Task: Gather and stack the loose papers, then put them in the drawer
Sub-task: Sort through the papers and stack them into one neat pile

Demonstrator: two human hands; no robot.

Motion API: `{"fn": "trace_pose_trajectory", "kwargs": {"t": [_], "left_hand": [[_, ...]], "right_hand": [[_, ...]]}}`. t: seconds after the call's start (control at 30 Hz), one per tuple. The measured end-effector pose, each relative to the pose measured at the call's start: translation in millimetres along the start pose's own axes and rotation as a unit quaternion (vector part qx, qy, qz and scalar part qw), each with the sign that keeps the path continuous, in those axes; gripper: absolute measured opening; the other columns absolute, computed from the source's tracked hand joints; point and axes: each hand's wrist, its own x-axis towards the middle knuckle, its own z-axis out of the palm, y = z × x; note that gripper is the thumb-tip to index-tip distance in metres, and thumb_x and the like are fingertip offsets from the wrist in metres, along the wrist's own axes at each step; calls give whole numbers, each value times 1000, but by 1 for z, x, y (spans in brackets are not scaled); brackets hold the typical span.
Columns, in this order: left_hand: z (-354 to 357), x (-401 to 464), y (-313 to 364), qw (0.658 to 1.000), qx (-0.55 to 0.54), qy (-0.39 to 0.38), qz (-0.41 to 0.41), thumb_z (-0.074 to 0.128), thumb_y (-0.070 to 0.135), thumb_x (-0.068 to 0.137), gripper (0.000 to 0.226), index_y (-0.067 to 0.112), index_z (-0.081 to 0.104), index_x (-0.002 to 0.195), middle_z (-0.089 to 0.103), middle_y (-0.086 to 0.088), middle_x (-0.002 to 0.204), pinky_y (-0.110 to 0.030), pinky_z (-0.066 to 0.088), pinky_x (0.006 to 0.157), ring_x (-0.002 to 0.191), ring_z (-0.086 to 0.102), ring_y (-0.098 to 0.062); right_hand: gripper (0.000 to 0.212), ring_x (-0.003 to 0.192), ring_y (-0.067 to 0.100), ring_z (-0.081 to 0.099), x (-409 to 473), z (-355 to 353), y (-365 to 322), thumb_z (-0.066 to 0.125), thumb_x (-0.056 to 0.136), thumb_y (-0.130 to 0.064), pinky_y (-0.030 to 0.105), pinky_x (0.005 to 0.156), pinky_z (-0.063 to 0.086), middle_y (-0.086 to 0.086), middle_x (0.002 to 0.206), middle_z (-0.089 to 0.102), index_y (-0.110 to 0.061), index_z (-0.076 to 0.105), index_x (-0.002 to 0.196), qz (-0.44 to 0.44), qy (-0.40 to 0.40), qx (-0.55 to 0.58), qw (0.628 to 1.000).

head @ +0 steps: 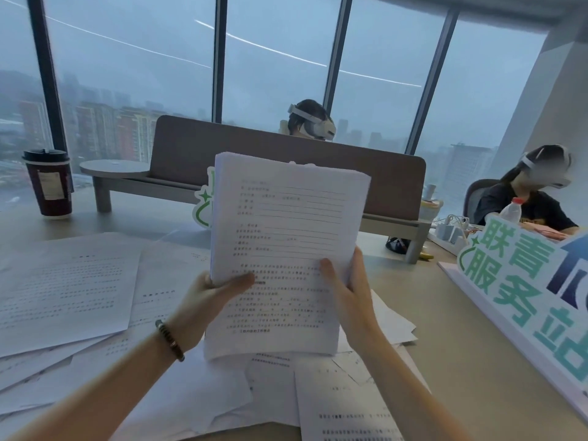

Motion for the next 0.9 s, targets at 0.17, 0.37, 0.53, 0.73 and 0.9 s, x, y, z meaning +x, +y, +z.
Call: {"fn": "trace_pose_trajectory", "kwargs": {"t": [0.17, 0.37, 0.53, 0.73, 0.9], "left_hand": [[4, 3, -9, 998, 38, 55, -3, 75, 30, 82, 26, 12, 72, 102, 78, -5, 95, -44, 61, 73, 87, 74, -27], [-17, 21, -5, 989, 81, 51, -112, 64, 23, 91, 19, 10, 71, 103, 78, -7, 94, -40, 60, 68, 83, 74, -28], [-32, 25, -22, 965, 90, 37, -245, 54, 15, 98, 24, -2, 64, 113, 72, -19, 101, -44, 57, 74, 86, 69, -35], [-39, 27, -34, 961, 88, 25, -262, 54, 15, 98, 22, -1, 65, 110, 73, -23, 105, -52, 55, 87, 96, 69, -41], [-44, 32, -33, 959, 74, 33, -273, 55, 17, 98, 26, -1, 63, 114, 73, -22, 103, -38, 61, 58, 79, 72, -35]], "right_hand": [[44, 99, -4, 65, -5, 7, 8, 55, 98, -41, 33, 86, 59, -21, 119, 61, -32, 35, 136, 39, -36, -36, 998], [35, 100, 12, 64, 16, -16, -3, 35, 106, -40, 27, 78, 46, -6, 107, 69, -24, 66, 108, 78, -63, -188, 977], [57, 126, 31, 46, 29, -63, 41, 23, 100, -57, 47, 99, 35, 12, 137, 53, -22, 45, 139, 245, -79, -555, 791], [58, 125, 32, 44, 27, -76, 60, 27, 97, -57, 47, 97, 36, 12, 136, 52, -20, 47, 137, 283, -47, -570, 770], [44, 108, 27, 58, 28, -86, 63, 50, 96, -43, 34, 84, 46, 8, 120, 60, -13, 58, 127, 294, -32, -525, 798]]}}
